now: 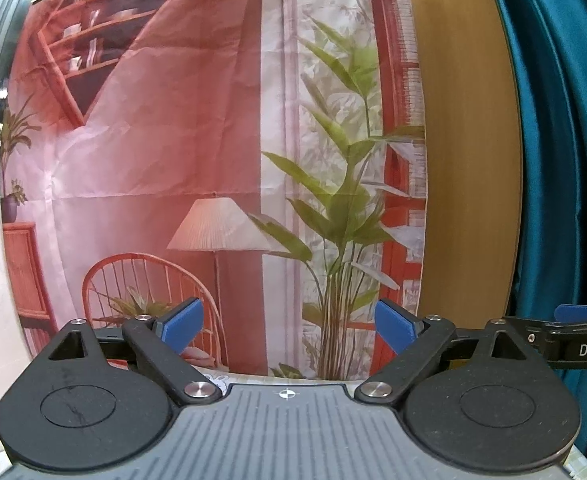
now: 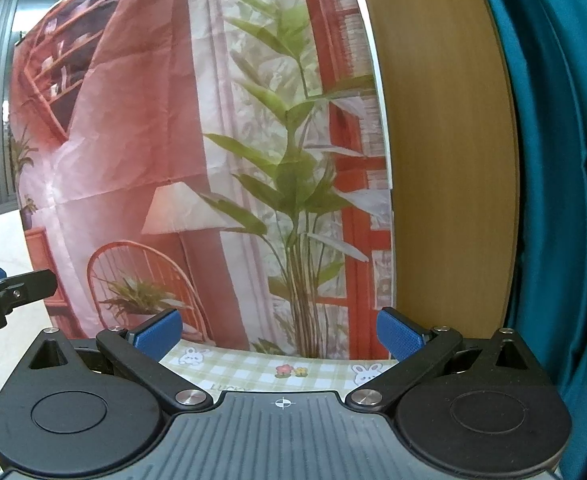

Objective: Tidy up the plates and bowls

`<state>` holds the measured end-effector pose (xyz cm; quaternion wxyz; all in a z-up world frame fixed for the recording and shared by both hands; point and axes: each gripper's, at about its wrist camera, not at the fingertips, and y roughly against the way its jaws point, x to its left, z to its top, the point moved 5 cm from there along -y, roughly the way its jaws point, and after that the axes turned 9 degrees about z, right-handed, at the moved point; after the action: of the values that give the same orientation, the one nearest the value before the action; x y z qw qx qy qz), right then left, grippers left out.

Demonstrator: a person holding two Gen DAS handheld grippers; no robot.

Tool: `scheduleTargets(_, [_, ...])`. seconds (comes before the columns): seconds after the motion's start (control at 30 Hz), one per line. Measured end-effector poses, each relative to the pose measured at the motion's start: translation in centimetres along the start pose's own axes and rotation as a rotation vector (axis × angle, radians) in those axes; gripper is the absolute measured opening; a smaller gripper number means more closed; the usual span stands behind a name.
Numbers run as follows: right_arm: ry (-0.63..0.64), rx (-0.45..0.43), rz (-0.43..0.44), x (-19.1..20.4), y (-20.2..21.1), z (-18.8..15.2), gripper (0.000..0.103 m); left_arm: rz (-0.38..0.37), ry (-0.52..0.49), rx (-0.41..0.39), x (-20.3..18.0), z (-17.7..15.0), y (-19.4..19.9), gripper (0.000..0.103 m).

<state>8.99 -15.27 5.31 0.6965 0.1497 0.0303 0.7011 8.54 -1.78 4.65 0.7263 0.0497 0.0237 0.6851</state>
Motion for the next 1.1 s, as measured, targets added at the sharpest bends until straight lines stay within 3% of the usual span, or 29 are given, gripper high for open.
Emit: scheduleTargets(1.1, [-0.011, 0.004, -0.006, -0.15, 0.02, -0.08, 0.103, -0.007, 0.005, 0.024, 0.63, -0.5, -0.46, 0.094])
